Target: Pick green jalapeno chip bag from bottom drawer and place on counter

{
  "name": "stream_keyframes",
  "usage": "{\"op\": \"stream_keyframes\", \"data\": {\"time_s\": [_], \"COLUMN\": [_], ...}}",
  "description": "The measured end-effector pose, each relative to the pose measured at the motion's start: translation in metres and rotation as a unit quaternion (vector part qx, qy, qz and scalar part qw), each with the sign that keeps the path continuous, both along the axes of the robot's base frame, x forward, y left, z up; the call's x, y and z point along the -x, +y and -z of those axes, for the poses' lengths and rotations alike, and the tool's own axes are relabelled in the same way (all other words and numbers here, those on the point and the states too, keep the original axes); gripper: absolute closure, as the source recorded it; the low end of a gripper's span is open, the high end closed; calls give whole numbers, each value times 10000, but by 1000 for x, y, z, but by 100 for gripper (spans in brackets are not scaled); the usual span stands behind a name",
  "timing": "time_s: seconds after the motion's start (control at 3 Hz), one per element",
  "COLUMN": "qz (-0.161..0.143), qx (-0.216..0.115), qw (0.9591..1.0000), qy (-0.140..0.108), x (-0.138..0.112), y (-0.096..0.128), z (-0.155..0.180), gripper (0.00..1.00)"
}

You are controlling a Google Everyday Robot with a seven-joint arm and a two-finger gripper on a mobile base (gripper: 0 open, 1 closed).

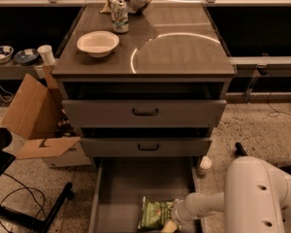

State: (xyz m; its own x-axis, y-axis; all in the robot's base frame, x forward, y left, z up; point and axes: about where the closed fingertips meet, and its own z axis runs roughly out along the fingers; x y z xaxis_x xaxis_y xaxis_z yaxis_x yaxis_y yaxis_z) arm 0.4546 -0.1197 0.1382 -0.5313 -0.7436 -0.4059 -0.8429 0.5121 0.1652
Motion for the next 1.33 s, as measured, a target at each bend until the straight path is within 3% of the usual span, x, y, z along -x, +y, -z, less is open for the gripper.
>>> {"op": "stream_keyframes", "data": {"time_s": [0.33,1.0,1.33], "qz": [-151,-152,-152], "qx": [-242,-243,-243], "qw": [9996,9996,9996], "qy": [60,60,60], "x": [4,4,4], "y": [20,20,20], "z": [12,3,3], "gripper": [25,72,71]}}
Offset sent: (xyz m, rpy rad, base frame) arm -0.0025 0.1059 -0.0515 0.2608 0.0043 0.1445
